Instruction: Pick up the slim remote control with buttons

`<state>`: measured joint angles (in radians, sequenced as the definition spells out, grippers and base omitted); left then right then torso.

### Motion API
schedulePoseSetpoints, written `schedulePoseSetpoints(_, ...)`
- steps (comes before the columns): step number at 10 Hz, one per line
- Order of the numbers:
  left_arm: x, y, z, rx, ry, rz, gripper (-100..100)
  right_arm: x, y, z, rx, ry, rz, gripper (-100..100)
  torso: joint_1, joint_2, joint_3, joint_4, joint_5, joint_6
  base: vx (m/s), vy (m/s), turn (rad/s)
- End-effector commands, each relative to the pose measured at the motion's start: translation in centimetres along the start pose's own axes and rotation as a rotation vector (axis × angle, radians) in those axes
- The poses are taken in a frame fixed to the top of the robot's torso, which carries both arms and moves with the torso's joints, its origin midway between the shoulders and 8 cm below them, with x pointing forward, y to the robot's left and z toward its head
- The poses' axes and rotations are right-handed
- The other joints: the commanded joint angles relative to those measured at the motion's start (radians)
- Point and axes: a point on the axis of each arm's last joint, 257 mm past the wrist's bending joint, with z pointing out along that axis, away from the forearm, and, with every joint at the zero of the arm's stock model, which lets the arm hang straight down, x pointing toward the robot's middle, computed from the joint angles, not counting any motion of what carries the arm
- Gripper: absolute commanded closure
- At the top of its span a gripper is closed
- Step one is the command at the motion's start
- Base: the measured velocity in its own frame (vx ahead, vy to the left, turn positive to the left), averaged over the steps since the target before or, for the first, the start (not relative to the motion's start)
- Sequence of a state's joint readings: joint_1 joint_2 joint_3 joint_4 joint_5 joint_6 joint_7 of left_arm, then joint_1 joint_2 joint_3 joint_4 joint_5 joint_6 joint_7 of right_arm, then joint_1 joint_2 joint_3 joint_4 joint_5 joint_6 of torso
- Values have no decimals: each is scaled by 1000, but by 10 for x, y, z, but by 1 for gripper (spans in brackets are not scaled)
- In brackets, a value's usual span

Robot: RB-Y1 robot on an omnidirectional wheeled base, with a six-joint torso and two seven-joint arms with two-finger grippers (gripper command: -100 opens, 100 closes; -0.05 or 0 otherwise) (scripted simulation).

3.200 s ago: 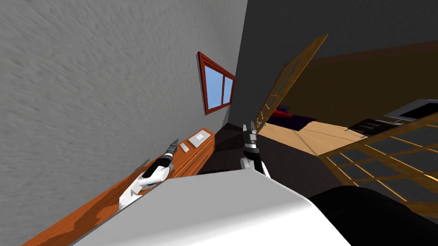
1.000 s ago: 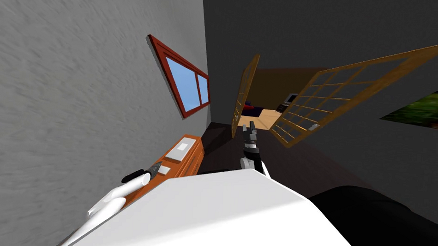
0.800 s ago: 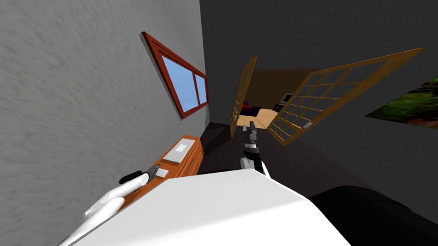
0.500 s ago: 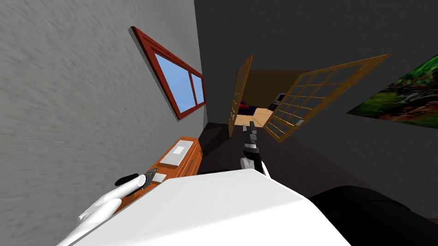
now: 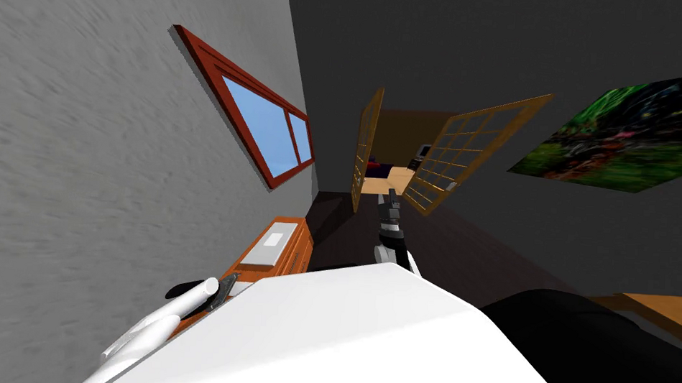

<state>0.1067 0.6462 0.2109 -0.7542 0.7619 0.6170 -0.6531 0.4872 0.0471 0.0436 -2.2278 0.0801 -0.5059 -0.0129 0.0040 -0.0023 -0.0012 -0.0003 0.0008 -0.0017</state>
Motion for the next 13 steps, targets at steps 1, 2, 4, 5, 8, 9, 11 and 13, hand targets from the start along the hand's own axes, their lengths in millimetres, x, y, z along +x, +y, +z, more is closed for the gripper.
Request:
schedulePoseSetpoints(1,4,20,1,-53,40,-22,-100,0,0,0,0,0,0,0,0,0,0,0,0,0,18,78,-284)
schedulePoseSetpoints(2,4,28,2,-72,44,-29,-100,0,0,0,0,0,0,0,2,0,0,0,0,0,15,71,-83)
schedulePoseSetpoints(4,9,40,1,-104,72,-44,-100,0,0,0,0,0,0,0,-1,0,0,0,0,-1,9,29,-45)
schedulePoseSetpoints(5,13,58,1,-144,100,-64,-100,0,0,0,0,0,0,0,-1,0,0,0,0,0,30,67,-237)
schedulePoseSetpoints(8,19,67,0,-167,126,-76,-100,0,0,0,0,0,0,0,2,0,0,0,0,-1,9,64,-74)
schedulePoseSetpoints(9,19,70,0,-173,127,-79,-100,0,0,0,0,0,0,0,-1,0,0,0,0,-1,0,0,0)
schedulePoseSetpoints(11,30,90,-2,-218,175,-105,-100,0,0,0,0,0,0,0,-2,0,0,0,0,0,7,37,-139)
schedulePoseSetpoints(13,35,97,-3,-234,194,-115,-100,0,0,0,0,0,0,0,0,0,0,0,0,-1,6,58,-38)
